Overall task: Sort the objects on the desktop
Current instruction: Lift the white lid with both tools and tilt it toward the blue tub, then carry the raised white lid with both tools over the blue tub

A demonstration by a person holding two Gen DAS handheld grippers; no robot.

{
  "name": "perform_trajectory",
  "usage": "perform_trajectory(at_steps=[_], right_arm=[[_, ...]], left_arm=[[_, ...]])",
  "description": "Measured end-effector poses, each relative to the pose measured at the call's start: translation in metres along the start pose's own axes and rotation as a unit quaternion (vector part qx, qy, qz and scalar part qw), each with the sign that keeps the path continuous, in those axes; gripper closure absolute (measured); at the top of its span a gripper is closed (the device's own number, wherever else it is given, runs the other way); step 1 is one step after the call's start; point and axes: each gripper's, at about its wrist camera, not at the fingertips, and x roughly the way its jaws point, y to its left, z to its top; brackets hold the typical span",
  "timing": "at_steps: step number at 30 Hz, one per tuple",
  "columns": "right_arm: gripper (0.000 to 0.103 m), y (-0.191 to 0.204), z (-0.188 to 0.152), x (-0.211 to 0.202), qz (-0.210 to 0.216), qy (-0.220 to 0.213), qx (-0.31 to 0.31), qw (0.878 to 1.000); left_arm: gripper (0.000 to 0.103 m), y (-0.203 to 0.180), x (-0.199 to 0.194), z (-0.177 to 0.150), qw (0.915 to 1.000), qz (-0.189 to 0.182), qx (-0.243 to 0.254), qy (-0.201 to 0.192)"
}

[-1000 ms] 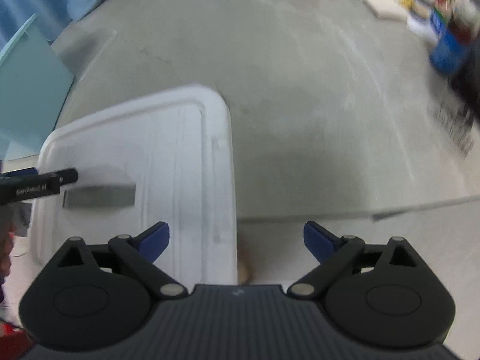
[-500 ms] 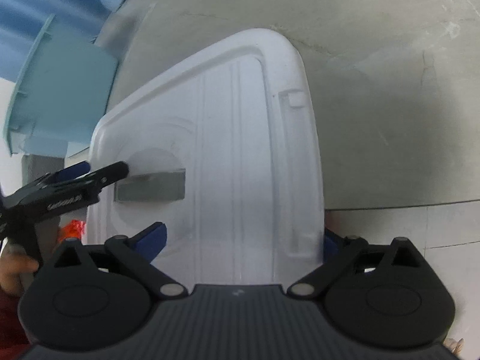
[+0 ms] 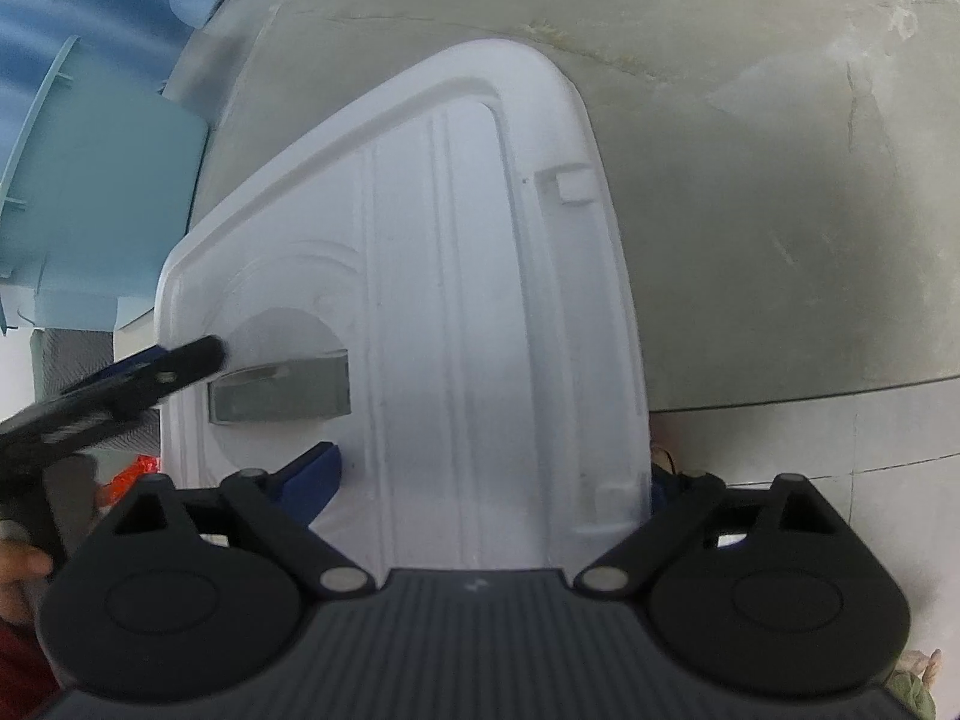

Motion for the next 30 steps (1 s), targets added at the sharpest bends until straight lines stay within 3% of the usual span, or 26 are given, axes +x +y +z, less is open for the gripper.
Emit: perform_trajectory(at_steps=[3, 7, 12, 15, 20, 23, 25, 30], right_arm=[[0.011, 0.004, 0.002, 0.002, -0.008, 0.003, -0.008, 1.0], [0.011, 0.01, 0.005, 0.006, -0.012, 0.008, -0.016, 1.0], [0.011, 0.023, 0.011, 0.009, -0.013, 0.005, -0.021, 1.0], [0.011, 0.031, 0.012, 0.016, -0.012, 0.008, -0.023, 1.0], [0.011, 0.038, 0.014, 0.024, -0.011, 0.012, -0.023, 1.0], [0.011, -0.042, 0.005, -0.065, -0.004, 0.024, -0.04, 0.999], [0.007, -0.042, 0.005, -0.066, -0.016, 0.017, -0.048, 0.999], [0.007, -0.054, 0.004, -0.08, -0.027, 0.003, -0.053, 0.998]], left_arm=[[0.0, 0.027, -0.02, -0.008, 0.998, -0.036, -0.052, -0.008], [0.0, 0.065, -0.037, -0.03, 0.9949, -0.062, -0.078, 0.017], [0.0, 0.107, -0.027, -0.061, 0.9899, -0.067, -0.114, 0.052], [0.0, 0.122, -0.012, -0.073, 0.9804, -0.116, -0.151, 0.05], [0.0, 0.116, 0.025, -0.073, 0.9697, -0.174, -0.157, 0.067], [0.0, 0.1, 0.044, -0.071, 0.9654, -0.203, -0.143, 0.078], [0.0, 0.087, 0.047, -0.071, 0.9665, -0.204, -0.136, 0.077], [0.0, 0.074, 0.044, -0.07, 0.9723, -0.193, -0.116, 0.061]])
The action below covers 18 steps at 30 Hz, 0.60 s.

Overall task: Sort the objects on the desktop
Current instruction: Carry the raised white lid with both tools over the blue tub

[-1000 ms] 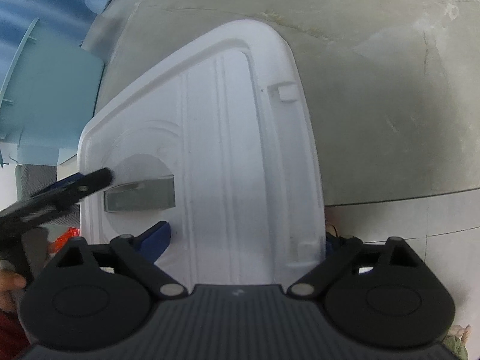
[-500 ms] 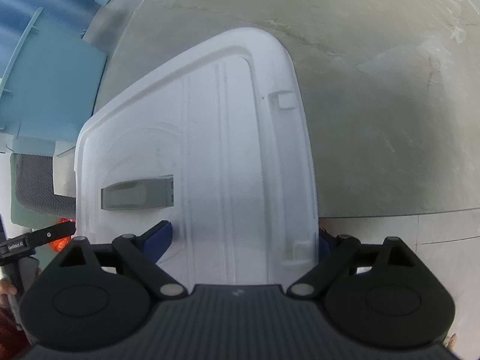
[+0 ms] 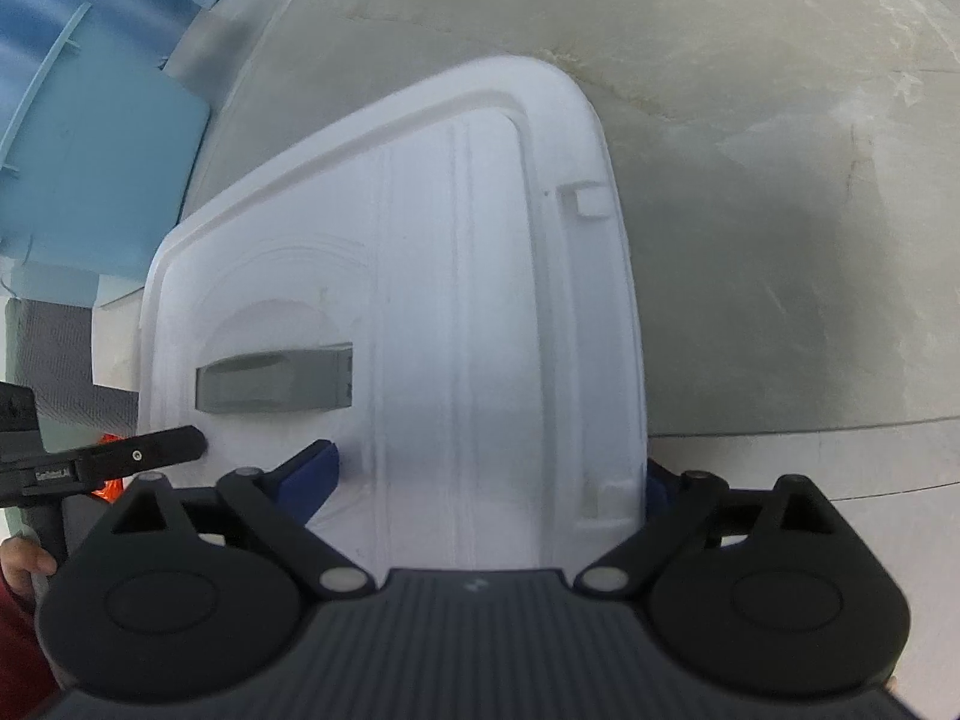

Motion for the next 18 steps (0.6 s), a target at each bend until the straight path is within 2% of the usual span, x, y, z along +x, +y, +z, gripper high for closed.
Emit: perform_trajectory(at_steps=[10, 18], right_arm=[[0.007, -0.031, -0.012, -0.044, 0.013, -0.033, 0.004, 0.999], [0.007, -0.042, -0.044, -0.081, 0.018, -0.057, -0.004, 0.998]], left_arm=[[0.0, -0.022, -0.048, 0.005, 0.9984, 0.016, 0.044, -0.032], [0.0, -0.031, -0.086, -0.023, 0.9971, 0.019, 0.057, -0.047]])
